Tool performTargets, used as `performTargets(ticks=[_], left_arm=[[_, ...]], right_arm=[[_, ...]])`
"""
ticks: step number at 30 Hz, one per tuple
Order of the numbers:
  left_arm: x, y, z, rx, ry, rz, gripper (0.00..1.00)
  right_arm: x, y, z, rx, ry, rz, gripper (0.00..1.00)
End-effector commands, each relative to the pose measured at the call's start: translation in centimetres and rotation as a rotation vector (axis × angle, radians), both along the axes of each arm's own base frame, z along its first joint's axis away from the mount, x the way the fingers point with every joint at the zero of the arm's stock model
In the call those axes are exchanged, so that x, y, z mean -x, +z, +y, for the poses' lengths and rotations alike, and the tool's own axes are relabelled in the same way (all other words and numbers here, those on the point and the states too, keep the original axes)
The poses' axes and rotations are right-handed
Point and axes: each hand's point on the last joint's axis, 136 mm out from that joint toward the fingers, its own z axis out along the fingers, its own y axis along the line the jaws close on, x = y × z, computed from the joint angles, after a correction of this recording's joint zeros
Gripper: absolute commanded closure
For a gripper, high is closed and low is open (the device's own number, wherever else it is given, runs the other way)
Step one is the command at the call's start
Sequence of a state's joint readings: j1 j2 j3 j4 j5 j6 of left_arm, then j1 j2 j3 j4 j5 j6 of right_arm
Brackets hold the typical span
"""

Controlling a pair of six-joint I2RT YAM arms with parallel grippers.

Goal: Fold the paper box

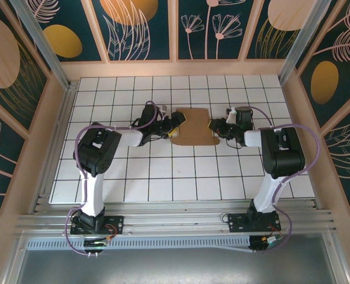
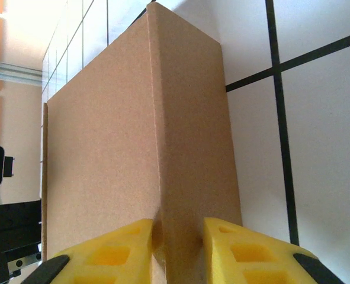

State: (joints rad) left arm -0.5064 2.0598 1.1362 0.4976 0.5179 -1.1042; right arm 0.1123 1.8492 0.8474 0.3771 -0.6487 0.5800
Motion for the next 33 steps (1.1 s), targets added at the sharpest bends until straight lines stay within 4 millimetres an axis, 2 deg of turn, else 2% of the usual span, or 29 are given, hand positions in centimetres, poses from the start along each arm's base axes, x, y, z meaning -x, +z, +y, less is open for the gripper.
performTargets(ticks=[1, 10, 14, 18, 21, 24, 27, 29, 33], left_arm=[[-0.4, 1.3, -1.2, 0.039, -0.051, -0.035, 0.06], [-0.4, 0.4, -2.8, 0.071, -0.067, 0.006, 0.08], [-0.8, -0.8, -1.1, -0.045, 0.001, 0.003, 0.09], [-1.0, -0.8, 0.0, -0.121, 0.035, -0.018, 0.09], [-1.0, -0.3, -0.9, -0.064, 0.006, -0.017, 0.09], [-0.8, 1.4, -2.9, 0.046, -0.070, -0.060, 0.06], [-0.8, 1.0, -4.5, 0.081, -0.120, -0.042, 0.05], [-1.1, 0.5, -4.8, 0.087, -0.106, -0.029, 0.08], [-1.5, 0.5, -5.1, 0.122, -0.085, -0.017, 0.33]], right_arm=[[2.7, -5.4, -2.6, 0.078, -0.075, 0.190, 0.73], [2.8, -5.7, -2.5, 0.059, -0.072, 0.196, 0.73], [2.9, -6.6, -4.4, 0.043, -0.127, 0.235, 0.73], [3.3, -7.1, -4.7, 0.034, -0.119, 0.245, 0.73], [3.3, -6.9, -4.6, 0.030, -0.113, 0.240, 0.73], [3.2, -6.7, -4.4, 0.022, -0.105, 0.232, 0.73], [3.2, -6.5, -4.3, 0.022, -0.099, 0.227, 0.74], [3.1, -6.4, -4.3, 0.022, -0.100, 0.227, 0.73], [3.2, -6.3, -4.0, 0.016, -0.090, 0.227, 0.73]])
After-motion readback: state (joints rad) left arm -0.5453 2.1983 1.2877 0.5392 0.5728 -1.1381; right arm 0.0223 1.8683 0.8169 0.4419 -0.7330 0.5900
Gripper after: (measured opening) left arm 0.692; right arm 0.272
